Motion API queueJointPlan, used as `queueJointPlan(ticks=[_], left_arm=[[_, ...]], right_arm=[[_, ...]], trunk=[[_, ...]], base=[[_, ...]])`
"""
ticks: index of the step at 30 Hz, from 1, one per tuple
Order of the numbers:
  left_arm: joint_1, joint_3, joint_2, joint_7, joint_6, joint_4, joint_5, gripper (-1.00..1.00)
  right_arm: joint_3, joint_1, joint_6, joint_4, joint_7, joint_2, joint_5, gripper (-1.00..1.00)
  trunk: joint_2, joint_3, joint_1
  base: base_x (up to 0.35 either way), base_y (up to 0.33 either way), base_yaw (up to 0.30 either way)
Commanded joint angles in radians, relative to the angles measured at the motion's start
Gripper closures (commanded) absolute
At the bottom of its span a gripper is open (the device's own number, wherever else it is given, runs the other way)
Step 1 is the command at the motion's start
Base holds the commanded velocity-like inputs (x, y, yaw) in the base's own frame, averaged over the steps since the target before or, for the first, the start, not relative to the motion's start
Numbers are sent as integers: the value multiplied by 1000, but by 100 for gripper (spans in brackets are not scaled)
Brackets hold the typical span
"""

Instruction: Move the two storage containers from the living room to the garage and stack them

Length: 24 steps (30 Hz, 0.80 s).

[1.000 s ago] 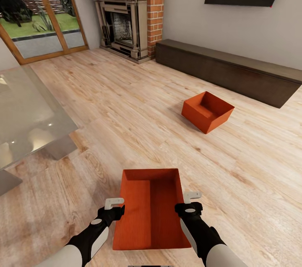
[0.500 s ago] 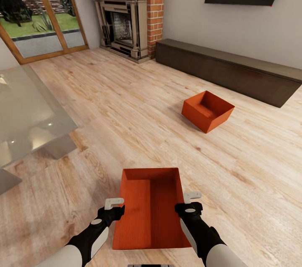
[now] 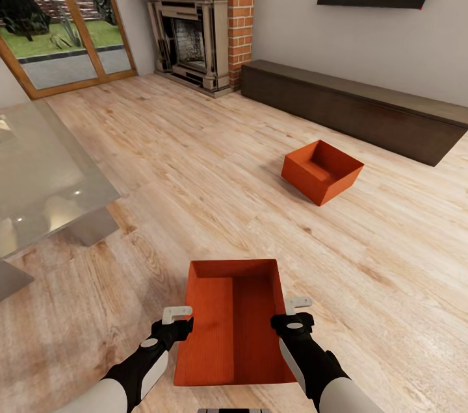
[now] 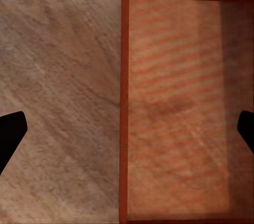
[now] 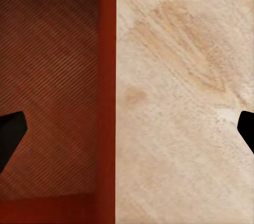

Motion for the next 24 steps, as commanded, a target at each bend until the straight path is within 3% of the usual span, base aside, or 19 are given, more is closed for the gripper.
queueJointPlan(ticks=[1, 8, 15, 24], left_arm=[[0, -9, 0, 6, -4, 1, 9, -100], [-1, -9, 0, 5, -4, 1, 9, -100], [0, -9, 1, 5, -4, 1, 10, -100], [0, -9, 1, 5, -4, 1, 9, -100]], right_arm=[[4, 0, 9, -1, -4, 0, 6, -100], [4, 0, 9, -1, -4, 0, 6, -100], [4, 0, 9, -1, -4, 0, 6, -100], [4, 0, 9, -1, -4, 0, 6, -100]], trunk=[[0, -1, 0], [-42, -19, 23], [-42, -19, 23], [-105, -48, 57]], base=[[0, 0, 0], [0, 0, 0], [0, 0, 0], [0, 0, 0]])
